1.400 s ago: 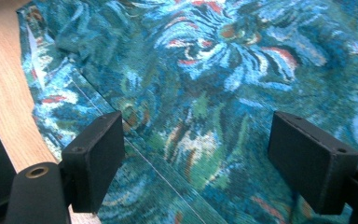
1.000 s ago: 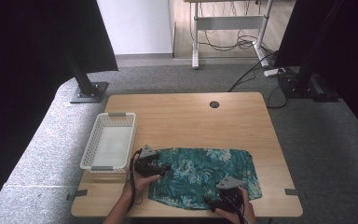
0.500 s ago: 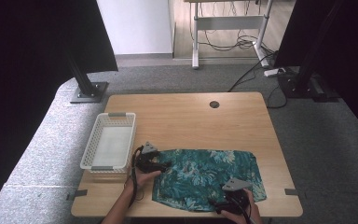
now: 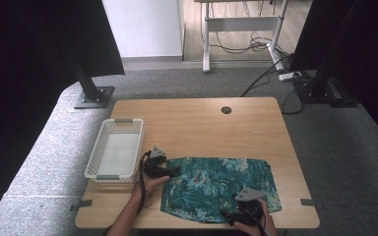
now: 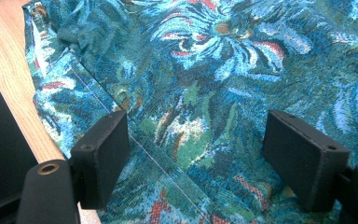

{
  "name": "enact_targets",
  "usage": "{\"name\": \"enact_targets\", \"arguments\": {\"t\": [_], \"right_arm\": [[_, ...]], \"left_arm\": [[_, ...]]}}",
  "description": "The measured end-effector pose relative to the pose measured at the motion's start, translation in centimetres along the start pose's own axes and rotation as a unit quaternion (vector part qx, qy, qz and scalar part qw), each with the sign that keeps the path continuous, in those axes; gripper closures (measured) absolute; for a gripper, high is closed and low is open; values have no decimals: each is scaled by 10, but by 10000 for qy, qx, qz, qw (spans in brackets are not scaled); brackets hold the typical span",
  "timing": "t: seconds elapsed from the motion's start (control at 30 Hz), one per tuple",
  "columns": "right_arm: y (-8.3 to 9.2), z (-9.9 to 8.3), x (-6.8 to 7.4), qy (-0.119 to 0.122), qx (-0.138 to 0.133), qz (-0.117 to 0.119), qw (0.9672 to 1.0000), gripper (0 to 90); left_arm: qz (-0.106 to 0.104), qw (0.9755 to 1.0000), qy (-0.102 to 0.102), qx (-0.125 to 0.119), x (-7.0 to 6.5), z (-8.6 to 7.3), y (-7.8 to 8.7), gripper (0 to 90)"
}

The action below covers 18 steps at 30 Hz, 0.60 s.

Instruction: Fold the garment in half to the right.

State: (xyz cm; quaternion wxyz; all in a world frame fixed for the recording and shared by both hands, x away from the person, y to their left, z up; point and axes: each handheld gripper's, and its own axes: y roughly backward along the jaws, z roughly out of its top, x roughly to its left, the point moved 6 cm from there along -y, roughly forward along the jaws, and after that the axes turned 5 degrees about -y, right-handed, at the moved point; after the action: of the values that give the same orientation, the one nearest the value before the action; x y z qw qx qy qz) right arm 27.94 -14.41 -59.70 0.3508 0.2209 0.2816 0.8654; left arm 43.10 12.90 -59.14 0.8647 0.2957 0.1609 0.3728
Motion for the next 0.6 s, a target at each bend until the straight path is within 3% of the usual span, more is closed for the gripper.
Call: {"name": "enact_targets", "arguments": {"t": [0.27,0.47,0.6], "right_arm": [[0,0,0,4,15,-9,10000,226],[0,0,0,13,12,3,10000,226],[0,0,0,8,16,31,10000,226]], "left_arm": [[66,9999,-126,-12,-2,-1,2,330],[-195,9997,-107,-71,-6,-2,4,513],[-479,9988,6,-64,-6,-3,5,645]]}}
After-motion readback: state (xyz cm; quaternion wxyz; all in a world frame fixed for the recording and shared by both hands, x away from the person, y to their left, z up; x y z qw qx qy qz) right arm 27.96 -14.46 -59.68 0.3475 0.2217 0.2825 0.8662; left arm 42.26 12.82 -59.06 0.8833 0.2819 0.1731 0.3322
